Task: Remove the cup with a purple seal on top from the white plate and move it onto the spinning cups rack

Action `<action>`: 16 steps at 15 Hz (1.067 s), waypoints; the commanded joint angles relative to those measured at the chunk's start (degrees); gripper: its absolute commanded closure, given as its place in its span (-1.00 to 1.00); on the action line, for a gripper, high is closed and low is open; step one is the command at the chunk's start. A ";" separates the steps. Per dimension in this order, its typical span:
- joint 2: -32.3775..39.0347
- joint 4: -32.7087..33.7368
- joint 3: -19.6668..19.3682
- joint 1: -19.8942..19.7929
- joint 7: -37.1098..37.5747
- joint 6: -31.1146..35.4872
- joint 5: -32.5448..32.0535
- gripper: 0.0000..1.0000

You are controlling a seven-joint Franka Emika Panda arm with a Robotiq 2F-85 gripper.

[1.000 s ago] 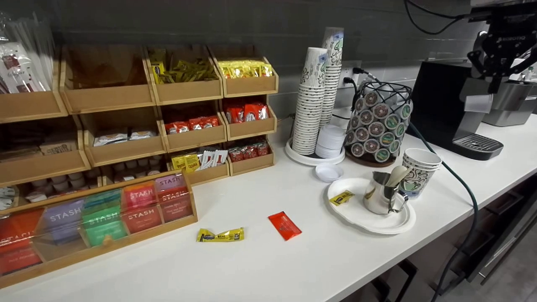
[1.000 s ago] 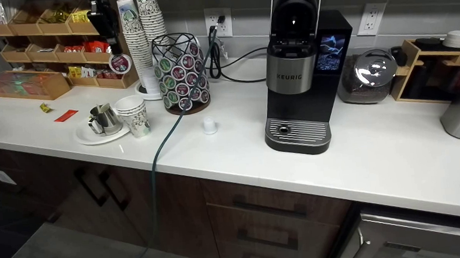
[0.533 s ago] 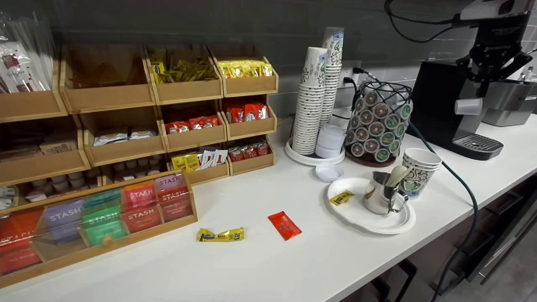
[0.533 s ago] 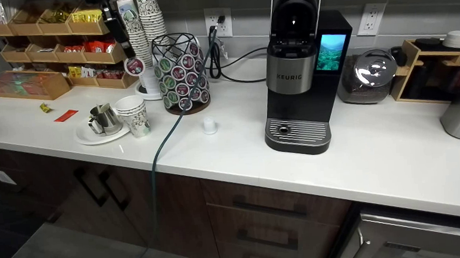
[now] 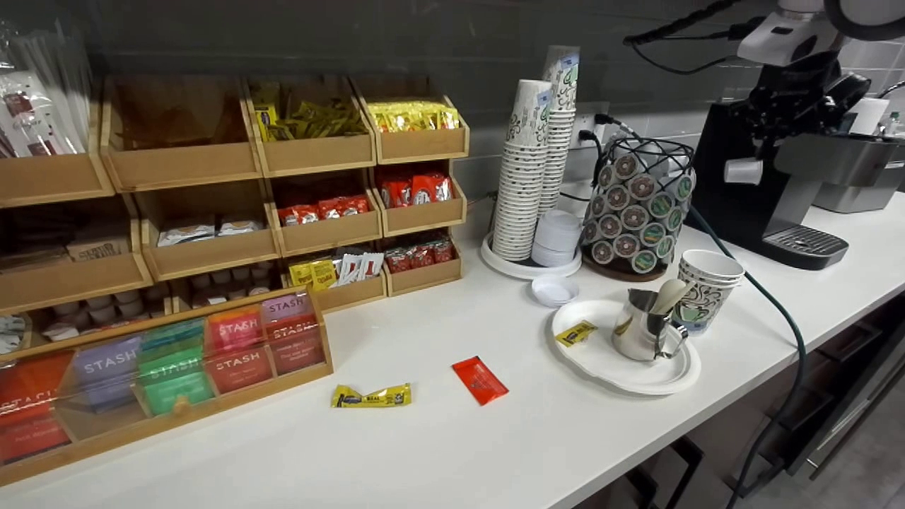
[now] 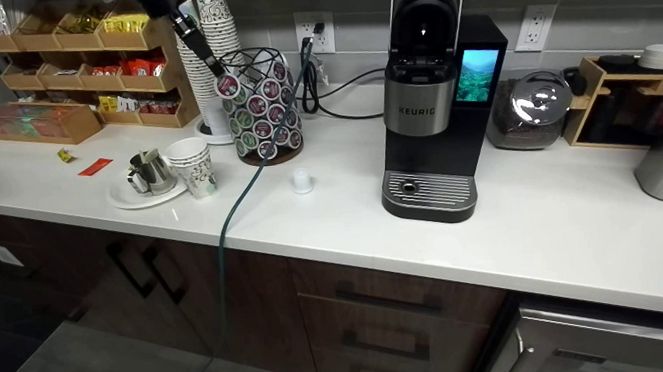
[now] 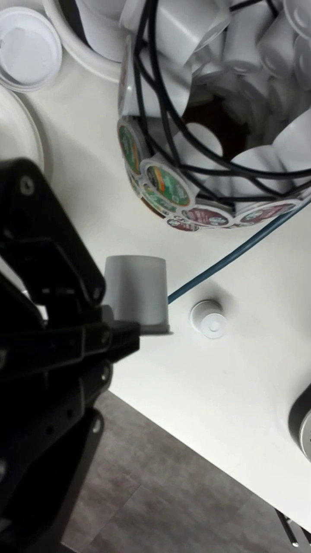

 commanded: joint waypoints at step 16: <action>4.84 1.52 0.55 0.61 27.40 5.94 -11.59 0.99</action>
